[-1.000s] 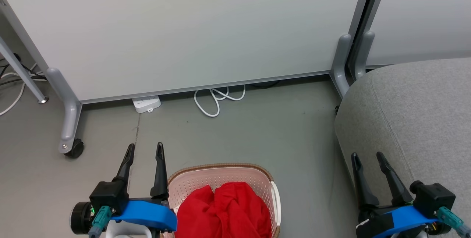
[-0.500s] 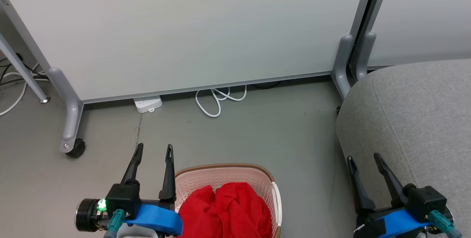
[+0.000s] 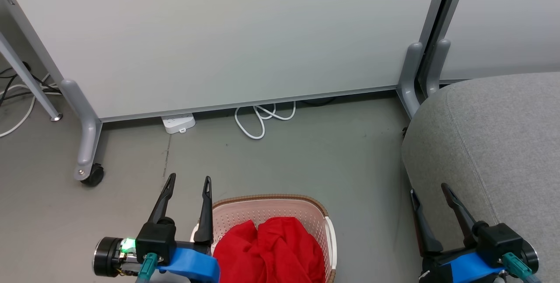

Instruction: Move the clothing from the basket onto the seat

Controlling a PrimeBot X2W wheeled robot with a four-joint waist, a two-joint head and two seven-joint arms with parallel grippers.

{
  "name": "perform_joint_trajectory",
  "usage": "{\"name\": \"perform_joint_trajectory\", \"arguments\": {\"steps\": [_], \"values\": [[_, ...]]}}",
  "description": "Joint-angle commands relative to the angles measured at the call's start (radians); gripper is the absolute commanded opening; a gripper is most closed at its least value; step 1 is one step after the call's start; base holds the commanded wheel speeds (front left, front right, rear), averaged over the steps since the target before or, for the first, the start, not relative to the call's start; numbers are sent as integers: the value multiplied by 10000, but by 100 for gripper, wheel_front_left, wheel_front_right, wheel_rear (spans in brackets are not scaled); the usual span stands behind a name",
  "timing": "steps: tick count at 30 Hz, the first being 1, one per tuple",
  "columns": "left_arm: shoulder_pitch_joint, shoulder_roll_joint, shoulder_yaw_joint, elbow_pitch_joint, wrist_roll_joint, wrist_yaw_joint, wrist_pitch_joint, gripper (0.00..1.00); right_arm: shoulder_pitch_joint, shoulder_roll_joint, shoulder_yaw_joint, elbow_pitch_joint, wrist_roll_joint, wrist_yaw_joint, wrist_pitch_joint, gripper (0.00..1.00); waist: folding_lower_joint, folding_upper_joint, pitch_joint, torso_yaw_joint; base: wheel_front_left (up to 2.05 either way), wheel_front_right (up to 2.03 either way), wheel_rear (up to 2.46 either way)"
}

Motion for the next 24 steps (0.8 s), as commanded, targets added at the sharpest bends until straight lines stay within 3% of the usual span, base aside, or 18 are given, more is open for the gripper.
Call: {"name": "perform_joint_trajectory", "arguments": {"steps": [1, 14, 24], "values": [[36, 26, -33, 42, -38, 23, -49, 100, 147, -59, 12, 32, -19, 4, -52, 100, 0, -1, -3, 5, 0, 0, 0], [-57, 24, -54, 186, -4, -109, -47, 100, 177, 42, -57, 77, -75, 4, -49, 100, 0, -1, 46, 51, 0, 0, 0], [-1056, 76, -477, 718, 435, -594, -39, 100, -248, -68, 70, 15, 42, 4, -46, 100, 0, -1, 559, -116, 0, 0, 0]]}}
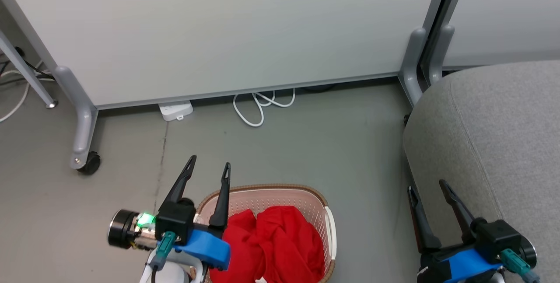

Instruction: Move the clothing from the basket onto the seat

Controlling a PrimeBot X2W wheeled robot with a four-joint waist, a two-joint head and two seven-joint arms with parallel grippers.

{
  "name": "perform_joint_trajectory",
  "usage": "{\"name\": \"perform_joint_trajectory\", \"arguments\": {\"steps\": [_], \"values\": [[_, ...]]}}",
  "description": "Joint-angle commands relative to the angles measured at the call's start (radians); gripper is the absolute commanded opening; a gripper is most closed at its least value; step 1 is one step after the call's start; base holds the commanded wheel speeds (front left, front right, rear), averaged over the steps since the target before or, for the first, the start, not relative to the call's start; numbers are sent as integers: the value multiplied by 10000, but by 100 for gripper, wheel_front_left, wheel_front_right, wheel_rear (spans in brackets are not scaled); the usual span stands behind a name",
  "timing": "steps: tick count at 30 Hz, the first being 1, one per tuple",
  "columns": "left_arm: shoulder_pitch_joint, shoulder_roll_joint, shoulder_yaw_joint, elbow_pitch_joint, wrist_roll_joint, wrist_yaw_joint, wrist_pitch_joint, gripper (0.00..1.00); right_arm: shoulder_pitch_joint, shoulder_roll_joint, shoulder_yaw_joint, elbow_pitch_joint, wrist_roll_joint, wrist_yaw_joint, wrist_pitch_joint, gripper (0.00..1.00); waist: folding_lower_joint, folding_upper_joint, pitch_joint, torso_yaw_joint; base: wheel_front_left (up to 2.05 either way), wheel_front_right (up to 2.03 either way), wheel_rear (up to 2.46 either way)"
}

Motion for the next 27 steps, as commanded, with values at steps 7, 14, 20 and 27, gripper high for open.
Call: {"name": "perform_joint_trajectory", "arguments": {"steps": [7, 14, 20, 27], "values": [[-1375, 237, -501, 1019, 265, -357, -28, 100, -616, -185, 83, -150, 118, 4, -38, 100, 0, -1, 1029, -508, 0, 0, 0], [-2605, 654, -1150, 2551, 497, -612, -28, 100, -1206, -267, 168, -299, 197, 4, -38, 100, 0, -1, 2107, -1023, 0, 0, 0], [-3638, 920, -1716, 3985, 628, -705, -28, 100, -1744, -365, 223, -412, 286, 4, -38, 100, 0, -1, 3053, -1356, 0, 0, 0], [-4644, 1156, -2471, 5560, 829, -767, -28, 100, -2332, -409, 286, -606, 330, 4, -37, 100, 0, -1, 4010, -1612, 0, 0, 0]]}}
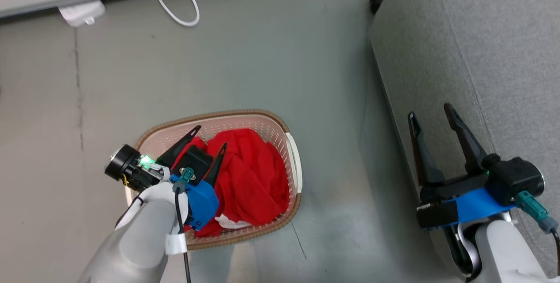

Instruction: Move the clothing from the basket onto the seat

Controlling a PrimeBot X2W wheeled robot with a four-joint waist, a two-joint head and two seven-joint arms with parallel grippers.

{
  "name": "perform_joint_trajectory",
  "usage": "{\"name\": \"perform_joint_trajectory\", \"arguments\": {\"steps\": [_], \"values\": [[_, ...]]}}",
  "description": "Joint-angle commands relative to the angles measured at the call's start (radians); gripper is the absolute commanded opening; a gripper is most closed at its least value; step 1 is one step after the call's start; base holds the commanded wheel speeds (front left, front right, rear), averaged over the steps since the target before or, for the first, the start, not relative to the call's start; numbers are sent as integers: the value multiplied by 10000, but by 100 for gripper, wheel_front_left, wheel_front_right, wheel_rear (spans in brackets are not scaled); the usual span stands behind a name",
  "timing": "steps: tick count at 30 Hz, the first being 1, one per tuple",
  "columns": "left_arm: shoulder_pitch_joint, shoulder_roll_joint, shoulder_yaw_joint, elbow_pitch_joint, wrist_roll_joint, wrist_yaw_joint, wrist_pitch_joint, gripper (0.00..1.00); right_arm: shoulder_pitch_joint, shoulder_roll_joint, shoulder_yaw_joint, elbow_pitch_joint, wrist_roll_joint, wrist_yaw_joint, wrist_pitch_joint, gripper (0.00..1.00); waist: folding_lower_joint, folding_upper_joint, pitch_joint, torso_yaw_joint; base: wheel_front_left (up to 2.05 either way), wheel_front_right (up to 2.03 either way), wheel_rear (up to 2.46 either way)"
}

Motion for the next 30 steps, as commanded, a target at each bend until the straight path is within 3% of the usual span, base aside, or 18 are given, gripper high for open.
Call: {"name": "perform_joint_trajectory", "arguments": {"steps": [1, 8, 13, 21, 30], "values": [[-309, 91, -146, 362, 67, -51, -26, 100, -241, -62, 15, -71, 42, 4, -38, 100, -2, 1, 537, -229, 0, 0, 0], [-1539, -61, -1294, 2542, 111, -50, 69, 100, -856, -39, 159, -240, 29, 4, -38, 100, -2, 1, 1522, -388, 0, 0, 0], [-2246, -184, -2202, 3726, -31, -52, 709, 100, -1302, -116, 275, -350, 94, 4, -38, 100, -2, 1, 2214, -484, 0, 0, 0], [-2962, -2, -3755, 4229, -114, -53, 1923, 100, -1790, -216, 369, -482, 141, 4, -38, 100, -2, 1, 3196, -687, 0, 0, 0], [-3888, 508, -4780, 4321, -353, -53, 3111, 100, -2156, -238, 341, -738, 171, 4, -37, 100, -2, 1, 4396, -996, 0, 0, 0]]}}
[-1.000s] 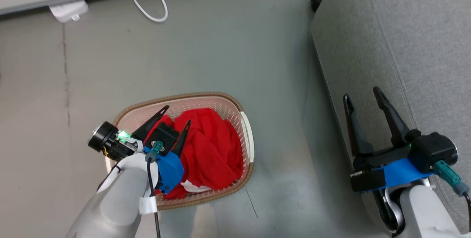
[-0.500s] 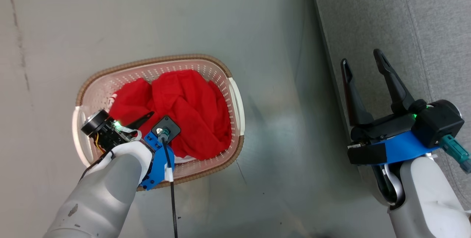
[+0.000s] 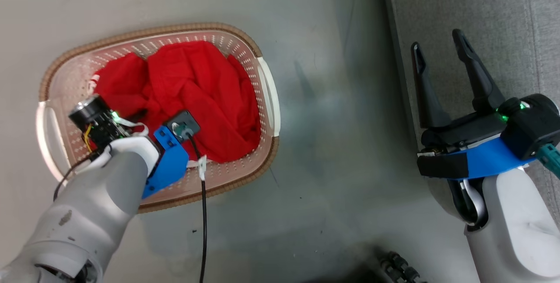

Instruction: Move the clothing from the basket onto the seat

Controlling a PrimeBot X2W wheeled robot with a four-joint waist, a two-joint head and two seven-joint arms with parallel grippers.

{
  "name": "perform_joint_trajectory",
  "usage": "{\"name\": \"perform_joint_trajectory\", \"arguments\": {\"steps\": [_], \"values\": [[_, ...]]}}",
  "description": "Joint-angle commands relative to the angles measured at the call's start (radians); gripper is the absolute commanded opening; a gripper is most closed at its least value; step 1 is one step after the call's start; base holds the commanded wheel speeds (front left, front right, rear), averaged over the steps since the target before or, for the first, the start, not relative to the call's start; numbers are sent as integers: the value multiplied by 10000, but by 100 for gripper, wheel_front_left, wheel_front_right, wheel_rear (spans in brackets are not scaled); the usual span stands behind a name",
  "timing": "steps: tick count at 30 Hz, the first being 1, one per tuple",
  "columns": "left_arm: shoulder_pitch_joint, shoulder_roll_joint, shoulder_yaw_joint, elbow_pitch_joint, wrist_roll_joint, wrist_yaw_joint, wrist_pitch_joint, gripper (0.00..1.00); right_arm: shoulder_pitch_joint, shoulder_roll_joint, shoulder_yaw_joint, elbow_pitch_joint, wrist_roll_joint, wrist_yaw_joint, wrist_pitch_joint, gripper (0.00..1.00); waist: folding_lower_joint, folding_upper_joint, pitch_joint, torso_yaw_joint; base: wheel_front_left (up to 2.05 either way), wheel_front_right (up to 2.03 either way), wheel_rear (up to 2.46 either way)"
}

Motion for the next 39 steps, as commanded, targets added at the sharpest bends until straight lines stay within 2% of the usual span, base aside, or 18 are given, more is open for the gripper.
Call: {"name": "perform_joint_trajectory", "arguments": {"steps": [1, 15, 25, 26, 27, 28, 33, 39], "values": [[-303, 120, -65, 13, -125, -8, 212, 100, -206, -40, -53, -90, 18, 4, -38, 100, -1, 0, 422, -157, 0, 0, 0], [-1381, 644, -725, 41, -978, -9, 1741, 100, -445, -41, -183, -528, 35, 4, -37, 100, -1, 0, 1909, -503, 0, 0, 0], [-1524, 990, -897, 59, -1339, -9, 1994, 100, -569, 18, -246, -505, 36, 4, -15, 100, -1, 0, 2376, -628, 0, 0, 0], [-1522, 1003, -927, 61, -1356, -9, 2016, 69, -576, 20, -255, -493, 36, 4, -15, 100, -1, 0, 2381, -625, 0, 0, 0], [-1523, 1013, -963, 62, -1362, -9, 2021, 29, -581, 24, -263, -468, 36, 3, -15, 100, -1, 0, 2378, -622, 0, 0, 0], [-1503, 1019, -971, 63, -1411, -9, 2053, 0, -595, 34, -264, -443, 28, 4, -15, 100, -1, 0, 2364, -620, 0, 0, 0], [-1406, 1025, -1056, 66, -1635, -8, 2109, 0, -657, 37, -273, -421, -15, 1, -17, 100, -1, 0, 2230, -602, 0, 0, 0], [-1366, 724, -1098, 39, -1907, -8, 1880, 0, -619, -91, -384, -381, -48, 0, -24, 100, -1, 0, 1910, -395, 0, 0, 0]]}}
